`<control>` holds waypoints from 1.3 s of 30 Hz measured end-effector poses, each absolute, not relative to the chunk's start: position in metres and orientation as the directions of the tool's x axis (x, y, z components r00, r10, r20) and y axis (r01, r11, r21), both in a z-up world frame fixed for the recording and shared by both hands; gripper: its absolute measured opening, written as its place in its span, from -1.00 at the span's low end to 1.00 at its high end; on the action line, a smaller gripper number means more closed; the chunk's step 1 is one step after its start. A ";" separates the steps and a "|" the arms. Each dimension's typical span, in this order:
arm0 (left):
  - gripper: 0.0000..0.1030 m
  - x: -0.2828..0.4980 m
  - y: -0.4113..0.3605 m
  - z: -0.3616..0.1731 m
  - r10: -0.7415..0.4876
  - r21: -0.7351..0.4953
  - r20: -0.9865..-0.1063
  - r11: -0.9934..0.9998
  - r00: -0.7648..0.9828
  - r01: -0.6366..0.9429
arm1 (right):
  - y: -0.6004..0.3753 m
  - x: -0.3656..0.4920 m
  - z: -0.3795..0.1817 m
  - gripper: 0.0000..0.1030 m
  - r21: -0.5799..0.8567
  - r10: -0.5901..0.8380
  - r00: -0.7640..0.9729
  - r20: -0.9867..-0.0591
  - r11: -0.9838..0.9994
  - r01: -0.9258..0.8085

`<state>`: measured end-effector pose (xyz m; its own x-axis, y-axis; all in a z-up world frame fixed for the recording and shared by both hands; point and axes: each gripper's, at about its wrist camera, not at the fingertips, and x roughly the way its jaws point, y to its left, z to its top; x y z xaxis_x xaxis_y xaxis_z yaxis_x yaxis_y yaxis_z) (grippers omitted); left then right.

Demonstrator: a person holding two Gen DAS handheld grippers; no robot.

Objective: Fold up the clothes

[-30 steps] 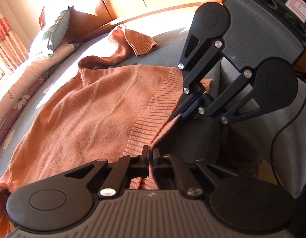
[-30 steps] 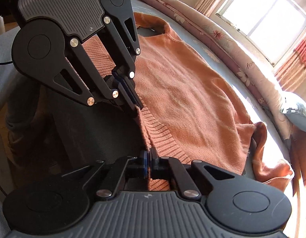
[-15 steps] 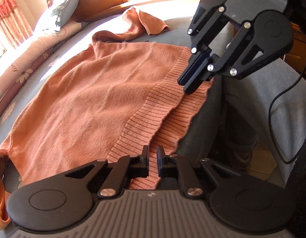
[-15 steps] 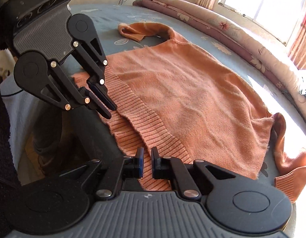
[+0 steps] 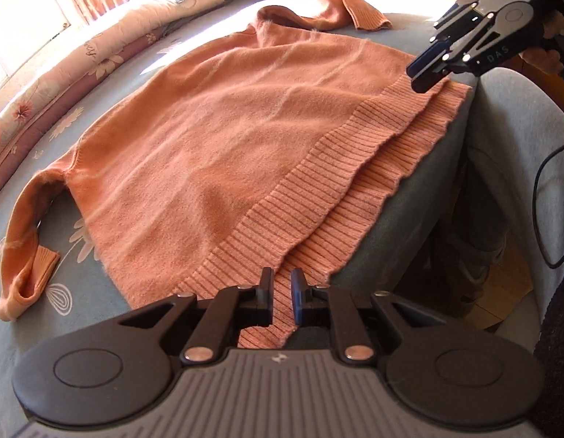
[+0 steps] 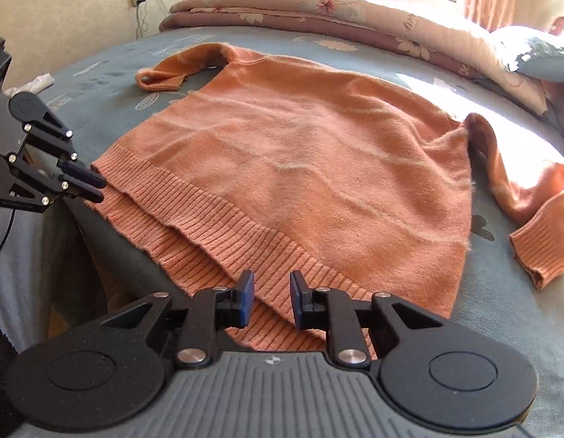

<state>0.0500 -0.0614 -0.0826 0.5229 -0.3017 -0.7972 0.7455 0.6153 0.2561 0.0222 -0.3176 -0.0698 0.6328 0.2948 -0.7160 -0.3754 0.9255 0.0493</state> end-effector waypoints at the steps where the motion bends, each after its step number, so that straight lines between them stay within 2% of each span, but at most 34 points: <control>1: -0.75 0.052 -0.061 -0.083 -0.303 0.250 -0.796 0.623 0.523 0.741 | -0.331 0.026 -0.067 -0.46 0.078 0.278 0.652 -0.706 0.945 -0.319; 5: -0.75 0.056 -0.066 -0.097 -0.258 0.268 -0.821 0.613 0.509 0.743 | -0.392 0.039 -0.068 -0.41 0.204 0.170 0.701 -0.693 0.978 -0.035; 8: -0.73 0.059 -0.059 -0.087 -0.295 0.228 -0.812 0.633 0.503 0.740 | -0.414 0.035 -0.070 -0.35 0.235 0.119 0.716 -0.688 0.970 0.065; 10: -0.73 0.069 -0.046 -0.071 -0.329 0.173 -0.792 0.687 0.514 0.706 | -0.419 0.029 -0.074 -0.24 0.248 0.111 0.723 -0.682 0.965 0.085; 13: -0.72 0.097 -0.021 -0.049 -0.335 0.084 -0.758 0.801 0.559 0.593 | -0.421 0.027 -0.083 -0.23 0.265 0.112 0.724 -0.680 0.959 0.101; 15: -0.48 0.124 0.001 -0.043 -0.308 0.017 -0.742 0.880 0.596 0.475 | -0.422 0.029 -0.087 -0.22 0.281 0.111 0.721 -0.684 0.952 0.119; 16: -0.43 0.137 0.012 -0.043 -0.298 -0.026 -0.740 0.909 0.603 0.416 | -0.421 0.030 -0.088 -0.22 0.283 0.107 0.724 -0.681 0.951 0.126; 20: -0.42 0.175 0.043 -0.055 -0.294 -0.197 -0.750 0.955 0.593 0.223 | -0.417 0.034 -0.088 -0.19 0.321 0.111 0.745 -0.657 0.936 0.144; 23: -0.41 0.176 0.038 -0.068 -0.402 -0.328 -0.731 0.916 0.551 0.233 | -0.410 0.036 -0.085 -0.15 0.370 0.145 0.769 -0.622 0.921 0.126; 26: -0.35 0.170 0.021 -0.081 -0.481 -0.394 -0.718 0.877 0.503 0.276 | -0.395 0.044 -0.086 -0.04 0.395 0.196 0.770 -0.607 0.915 0.078; 31: -0.34 0.159 0.005 -0.106 -0.472 -0.394 -0.761 0.881 0.444 0.261 | -0.368 0.060 -0.100 -0.04 0.369 0.217 0.732 -0.646 0.928 0.050; 34: -0.26 0.151 0.014 -0.106 -0.472 -0.410 -0.761 0.881 0.445 0.235 | -0.361 0.060 -0.110 -0.03 0.368 0.227 0.715 -0.661 0.929 0.045; 39: -0.25 0.139 0.012 -0.104 -0.441 -0.363 -0.777 0.897 0.450 0.252 | -0.357 0.056 -0.118 0.11 0.386 0.240 0.721 -0.650 0.921 0.042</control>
